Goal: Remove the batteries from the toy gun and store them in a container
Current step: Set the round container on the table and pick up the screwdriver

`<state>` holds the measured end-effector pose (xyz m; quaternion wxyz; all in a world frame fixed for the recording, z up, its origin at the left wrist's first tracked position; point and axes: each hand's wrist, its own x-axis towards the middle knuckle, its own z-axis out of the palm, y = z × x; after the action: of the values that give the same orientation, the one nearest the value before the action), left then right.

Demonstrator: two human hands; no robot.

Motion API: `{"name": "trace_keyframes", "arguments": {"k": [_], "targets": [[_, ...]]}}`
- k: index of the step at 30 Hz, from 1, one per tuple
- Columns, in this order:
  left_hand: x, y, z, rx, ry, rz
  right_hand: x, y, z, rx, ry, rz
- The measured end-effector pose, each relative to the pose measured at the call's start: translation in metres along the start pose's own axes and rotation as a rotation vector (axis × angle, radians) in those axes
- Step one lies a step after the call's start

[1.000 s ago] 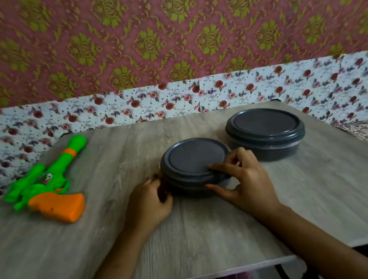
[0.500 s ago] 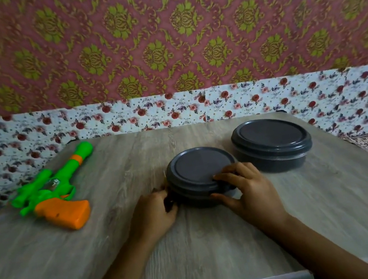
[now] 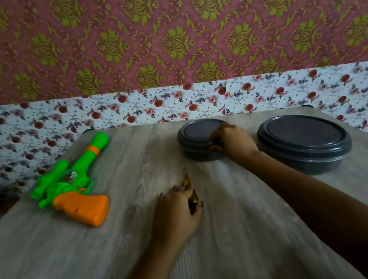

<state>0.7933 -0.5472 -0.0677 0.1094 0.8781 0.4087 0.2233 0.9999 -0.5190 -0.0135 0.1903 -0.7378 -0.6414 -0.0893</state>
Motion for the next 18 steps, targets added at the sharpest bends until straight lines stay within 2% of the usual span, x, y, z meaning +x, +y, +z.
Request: {"name": "trace_keyframes", "arguments": {"k": [10, 18], "targets": [[0.001, 0.000, -0.001, 0.037, -0.087, -0.026, 0.059, 0.005, 0.022, -0.029, -0.022, 0.067], [-0.002, 0.009, 0.001, 0.048, -0.114, -0.030, 0.003, 0.008, 0.018, -0.064, -0.059, -0.040]]}}
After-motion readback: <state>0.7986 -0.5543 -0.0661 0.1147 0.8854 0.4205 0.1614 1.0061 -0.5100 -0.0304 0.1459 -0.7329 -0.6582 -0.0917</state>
